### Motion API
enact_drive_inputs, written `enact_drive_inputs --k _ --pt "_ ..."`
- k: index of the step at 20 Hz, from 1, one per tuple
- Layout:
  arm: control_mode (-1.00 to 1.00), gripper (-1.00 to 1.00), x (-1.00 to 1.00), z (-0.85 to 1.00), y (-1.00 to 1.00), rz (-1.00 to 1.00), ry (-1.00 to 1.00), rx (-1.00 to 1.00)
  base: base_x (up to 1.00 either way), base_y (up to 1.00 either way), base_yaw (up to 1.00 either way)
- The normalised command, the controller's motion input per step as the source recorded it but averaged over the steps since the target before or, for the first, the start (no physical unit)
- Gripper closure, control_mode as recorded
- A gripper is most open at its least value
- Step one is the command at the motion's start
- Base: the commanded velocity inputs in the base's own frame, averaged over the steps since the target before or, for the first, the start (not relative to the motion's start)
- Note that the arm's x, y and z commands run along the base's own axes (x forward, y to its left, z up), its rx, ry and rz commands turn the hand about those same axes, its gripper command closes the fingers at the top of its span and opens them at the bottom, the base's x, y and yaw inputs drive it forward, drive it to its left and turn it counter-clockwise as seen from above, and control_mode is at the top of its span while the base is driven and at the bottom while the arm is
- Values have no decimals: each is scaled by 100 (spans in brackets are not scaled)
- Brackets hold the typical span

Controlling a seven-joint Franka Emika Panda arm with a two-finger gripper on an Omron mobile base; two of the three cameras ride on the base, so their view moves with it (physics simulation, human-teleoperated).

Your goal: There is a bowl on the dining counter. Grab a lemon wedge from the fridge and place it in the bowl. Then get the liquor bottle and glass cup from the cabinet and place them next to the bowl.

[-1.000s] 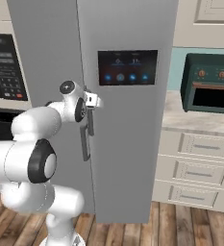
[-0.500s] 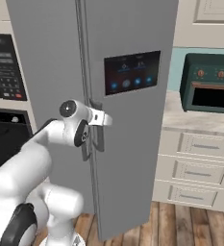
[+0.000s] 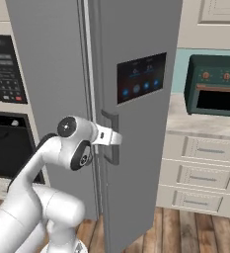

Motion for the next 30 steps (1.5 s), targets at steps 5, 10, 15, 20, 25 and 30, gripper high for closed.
enact_drive_inputs --k 5,10,15,20,25,30 --pt "-100 -100 -94 20 45 -1 -2 -12 0 0 0" --pt "-100 -100 -12 20 77 -1 2 -17 0 0 0" --pt "-100 -100 33 26 79 -5 8 -18 0 0 0" --pt "-100 -100 83 14 37 -11 6 -18 0 0 0" --pt "-100 -100 93 1 1 -14 5 -13 0 0 0" --pt "-100 -100 83 0 -12 -12 2 -8 0 0 0"
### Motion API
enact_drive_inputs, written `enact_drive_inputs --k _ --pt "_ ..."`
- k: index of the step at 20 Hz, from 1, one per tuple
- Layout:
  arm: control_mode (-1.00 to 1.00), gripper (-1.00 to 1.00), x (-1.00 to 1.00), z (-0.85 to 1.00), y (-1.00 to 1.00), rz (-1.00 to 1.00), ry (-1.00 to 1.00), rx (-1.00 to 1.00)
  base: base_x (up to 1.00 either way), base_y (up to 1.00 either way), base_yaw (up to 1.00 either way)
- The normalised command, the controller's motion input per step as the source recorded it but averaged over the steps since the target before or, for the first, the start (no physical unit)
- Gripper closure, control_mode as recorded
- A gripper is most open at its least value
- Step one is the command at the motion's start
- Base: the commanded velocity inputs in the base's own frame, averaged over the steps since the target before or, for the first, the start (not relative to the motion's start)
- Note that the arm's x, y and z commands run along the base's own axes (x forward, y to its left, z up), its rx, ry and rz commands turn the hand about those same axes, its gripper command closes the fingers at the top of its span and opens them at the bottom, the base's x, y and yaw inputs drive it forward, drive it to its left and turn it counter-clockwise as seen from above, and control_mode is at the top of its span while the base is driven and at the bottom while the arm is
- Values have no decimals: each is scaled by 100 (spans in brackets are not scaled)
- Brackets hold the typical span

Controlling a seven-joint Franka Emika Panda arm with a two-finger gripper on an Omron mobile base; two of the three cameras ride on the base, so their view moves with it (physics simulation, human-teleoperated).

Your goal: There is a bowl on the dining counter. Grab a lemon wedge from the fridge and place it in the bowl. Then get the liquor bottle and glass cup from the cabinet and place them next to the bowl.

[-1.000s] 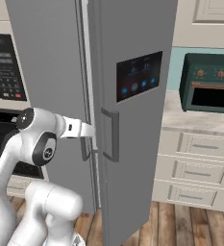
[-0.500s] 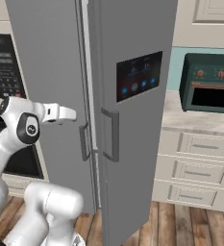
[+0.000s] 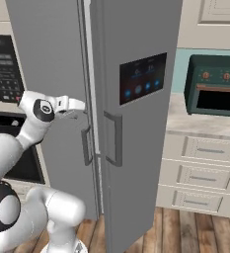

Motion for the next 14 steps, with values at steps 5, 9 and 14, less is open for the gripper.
enact_drive_inputs --k 5,9,14 --pt "-100 -100 24 0 -42 -8 0 -2 0 0 0" --pt "-100 -100 0 0 -65 -5 0 0 0 0 0" --pt "-100 -100 -27 0 -72 -6 0 0 0 0 0"
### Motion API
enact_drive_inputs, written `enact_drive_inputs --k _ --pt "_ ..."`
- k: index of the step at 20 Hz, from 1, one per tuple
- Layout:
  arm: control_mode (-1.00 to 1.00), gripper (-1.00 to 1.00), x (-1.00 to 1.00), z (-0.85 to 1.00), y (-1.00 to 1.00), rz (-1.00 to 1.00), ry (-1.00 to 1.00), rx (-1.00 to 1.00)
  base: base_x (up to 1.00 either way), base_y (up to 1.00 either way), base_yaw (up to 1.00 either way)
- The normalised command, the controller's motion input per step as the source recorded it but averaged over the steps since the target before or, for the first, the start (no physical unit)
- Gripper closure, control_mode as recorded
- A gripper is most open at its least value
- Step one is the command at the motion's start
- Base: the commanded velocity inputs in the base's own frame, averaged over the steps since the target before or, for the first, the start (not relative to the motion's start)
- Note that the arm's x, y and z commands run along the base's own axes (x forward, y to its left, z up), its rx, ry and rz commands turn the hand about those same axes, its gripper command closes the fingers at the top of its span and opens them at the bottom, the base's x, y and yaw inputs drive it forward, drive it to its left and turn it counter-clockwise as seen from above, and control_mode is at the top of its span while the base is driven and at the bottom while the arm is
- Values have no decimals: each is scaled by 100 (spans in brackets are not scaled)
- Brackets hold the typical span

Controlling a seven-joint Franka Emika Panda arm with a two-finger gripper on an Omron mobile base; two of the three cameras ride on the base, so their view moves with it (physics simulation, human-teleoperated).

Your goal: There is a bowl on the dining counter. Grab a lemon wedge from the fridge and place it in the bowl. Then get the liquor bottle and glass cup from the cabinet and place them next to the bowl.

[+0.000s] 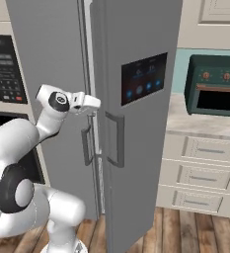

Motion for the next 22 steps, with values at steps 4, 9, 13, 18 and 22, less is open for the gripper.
enact_drive_inputs --k 4,9,13,18,22 --pt "-100 -100 -44 0 -77 -8 -1 0 0 0 0" --pt "-100 -100 -41 0 -84 -7 0 0 0 0 0" --pt "-100 -100 -34 0 -89 -6 0 0 0 0 0" --pt "-100 -100 -17 0 -90 -5 0 0 0 0 0" --pt "-100 -100 -1 0 -87 -2 0 0 0 0 0"
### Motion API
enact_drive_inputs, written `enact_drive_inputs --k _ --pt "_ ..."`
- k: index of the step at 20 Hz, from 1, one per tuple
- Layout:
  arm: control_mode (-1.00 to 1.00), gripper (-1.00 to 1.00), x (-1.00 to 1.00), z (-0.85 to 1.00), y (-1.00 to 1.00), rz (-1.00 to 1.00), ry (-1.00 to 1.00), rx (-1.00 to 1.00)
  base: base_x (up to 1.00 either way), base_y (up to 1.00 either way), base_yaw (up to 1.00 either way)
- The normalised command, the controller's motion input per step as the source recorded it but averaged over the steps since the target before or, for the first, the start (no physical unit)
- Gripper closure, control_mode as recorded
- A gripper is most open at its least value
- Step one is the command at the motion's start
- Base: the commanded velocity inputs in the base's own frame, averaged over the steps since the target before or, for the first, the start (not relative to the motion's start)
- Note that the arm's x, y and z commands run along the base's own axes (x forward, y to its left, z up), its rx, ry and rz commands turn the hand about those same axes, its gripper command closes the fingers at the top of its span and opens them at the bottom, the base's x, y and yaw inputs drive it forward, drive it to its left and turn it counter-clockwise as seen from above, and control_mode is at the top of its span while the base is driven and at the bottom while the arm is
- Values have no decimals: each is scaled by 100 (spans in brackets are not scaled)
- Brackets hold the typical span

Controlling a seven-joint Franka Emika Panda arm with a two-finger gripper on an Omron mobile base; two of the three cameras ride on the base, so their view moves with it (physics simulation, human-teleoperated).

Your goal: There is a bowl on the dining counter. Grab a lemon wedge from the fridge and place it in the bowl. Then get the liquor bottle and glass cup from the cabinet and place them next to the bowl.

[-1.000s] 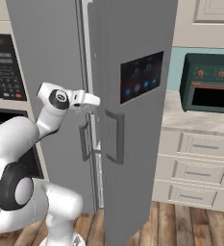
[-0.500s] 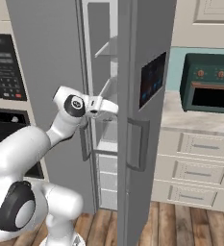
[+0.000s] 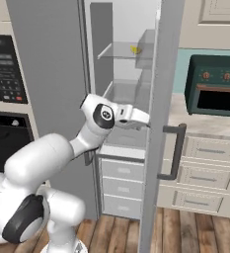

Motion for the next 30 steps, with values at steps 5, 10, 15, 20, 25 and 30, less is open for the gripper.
enact_drive_inputs --k 5,10,15,20,25,30 --pt "-100 -100 0 0 -85 0 0 1 0 0 0" --pt "-100 -100 -4 0 -57 0 -3 1 0 0 0" --pt "-100 -100 -43 -5 30 6 -7 6 0 0 0" --pt "-100 -100 -13 -8 89 13 -2 16 0 0 0" --pt "-100 -100 0 9 86 16 2 20 0 0 0" --pt "-100 -100 -11 22 71 20 3 18 0 0 0"
